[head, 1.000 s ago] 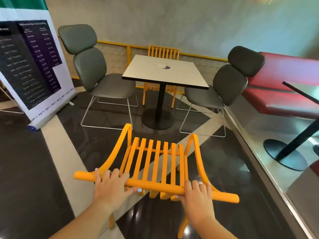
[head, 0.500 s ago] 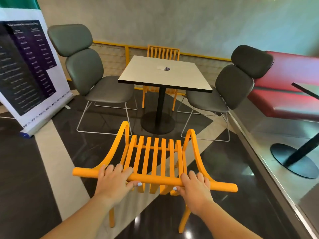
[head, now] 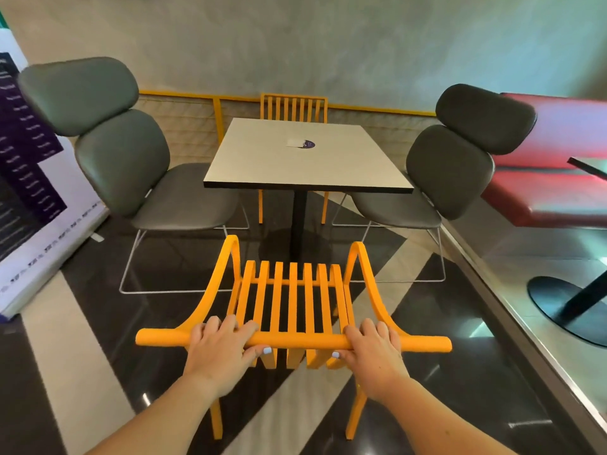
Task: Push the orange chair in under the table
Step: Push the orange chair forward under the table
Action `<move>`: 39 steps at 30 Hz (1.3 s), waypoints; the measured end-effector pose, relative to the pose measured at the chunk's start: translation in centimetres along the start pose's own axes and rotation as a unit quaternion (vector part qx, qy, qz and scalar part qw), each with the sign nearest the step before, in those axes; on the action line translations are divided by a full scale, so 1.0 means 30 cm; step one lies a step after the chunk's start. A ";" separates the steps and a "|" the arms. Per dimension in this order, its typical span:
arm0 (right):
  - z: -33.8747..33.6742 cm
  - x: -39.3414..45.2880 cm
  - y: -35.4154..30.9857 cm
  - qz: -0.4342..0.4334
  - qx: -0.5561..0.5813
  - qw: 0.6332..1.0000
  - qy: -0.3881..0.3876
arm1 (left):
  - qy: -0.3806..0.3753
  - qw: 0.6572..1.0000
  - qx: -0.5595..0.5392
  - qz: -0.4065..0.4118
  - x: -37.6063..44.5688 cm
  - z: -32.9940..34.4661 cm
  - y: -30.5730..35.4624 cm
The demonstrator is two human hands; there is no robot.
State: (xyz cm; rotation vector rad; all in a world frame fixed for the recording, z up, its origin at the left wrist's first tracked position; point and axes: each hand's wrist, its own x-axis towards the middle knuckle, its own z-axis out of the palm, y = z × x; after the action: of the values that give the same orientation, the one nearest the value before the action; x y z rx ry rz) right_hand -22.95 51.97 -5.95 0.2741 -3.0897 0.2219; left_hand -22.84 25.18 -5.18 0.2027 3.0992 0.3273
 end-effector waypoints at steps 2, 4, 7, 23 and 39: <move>0.004 0.083 0.008 0.009 -0.007 1.000 0.012 | -0.008 1.000 0.000 0.002 0.093 -0.006 -0.015; 0.007 0.164 0.022 0.015 -0.013 1.000 0.016 | -0.006 1.000 -0.002 0.006 0.180 -0.005 -0.025; 0.010 0.274 0.049 0.017 -0.006 1.000 0.018 | -0.004 1.000 -0.005 0.012 0.295 -0.002 -0.029; 0.021 0.856 0.111 -0.016 0.021 1.000 -0.003 | -0.024 0.999 -0.006 -0.022 0.828 -0.059 -0.131; 0.078 1.120 -0.009 0.039 0.017 0.998 0.041 | -0.007 0.999 0.030 0.043 1.158 -0.066 -0.256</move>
State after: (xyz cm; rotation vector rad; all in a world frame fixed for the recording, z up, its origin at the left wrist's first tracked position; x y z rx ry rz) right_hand -56.01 45.55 -6.74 0.1406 -3.0198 0.2805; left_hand -58.33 21.87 -5.02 0.3382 3.0953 0.2352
